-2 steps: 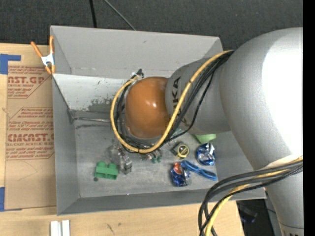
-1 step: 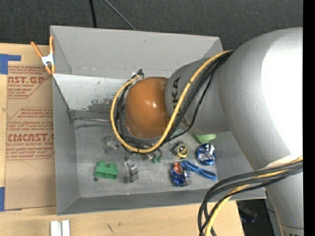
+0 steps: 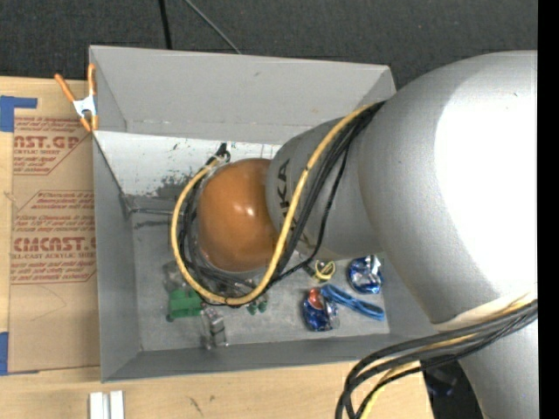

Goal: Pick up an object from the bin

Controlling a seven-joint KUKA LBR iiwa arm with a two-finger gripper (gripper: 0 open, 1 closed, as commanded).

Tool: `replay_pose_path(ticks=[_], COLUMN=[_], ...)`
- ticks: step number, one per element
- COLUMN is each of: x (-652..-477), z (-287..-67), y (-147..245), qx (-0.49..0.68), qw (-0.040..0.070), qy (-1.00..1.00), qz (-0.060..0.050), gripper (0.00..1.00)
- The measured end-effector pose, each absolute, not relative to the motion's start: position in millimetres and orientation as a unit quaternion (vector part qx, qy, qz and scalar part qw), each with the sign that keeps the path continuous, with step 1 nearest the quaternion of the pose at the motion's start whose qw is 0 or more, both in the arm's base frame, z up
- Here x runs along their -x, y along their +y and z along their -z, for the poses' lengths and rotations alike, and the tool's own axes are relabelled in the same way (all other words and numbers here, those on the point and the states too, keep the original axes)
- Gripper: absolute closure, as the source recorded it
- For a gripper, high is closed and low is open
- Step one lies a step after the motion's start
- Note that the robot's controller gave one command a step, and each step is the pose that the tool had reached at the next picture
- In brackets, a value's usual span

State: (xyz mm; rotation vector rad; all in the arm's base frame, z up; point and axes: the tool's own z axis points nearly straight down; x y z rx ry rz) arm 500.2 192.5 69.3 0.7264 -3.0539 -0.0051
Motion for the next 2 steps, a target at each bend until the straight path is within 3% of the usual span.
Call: replay_pose_path(ticks=[1,2], x=[-502.7,-529.9], z=[-69,-224], y=[189,181], qx=[-0.229,-0.255], qw=[0.000,-0.006], qy=[-0.973,-0.967], qz=[0.001,0.000], gripper=[1.00,1.00])
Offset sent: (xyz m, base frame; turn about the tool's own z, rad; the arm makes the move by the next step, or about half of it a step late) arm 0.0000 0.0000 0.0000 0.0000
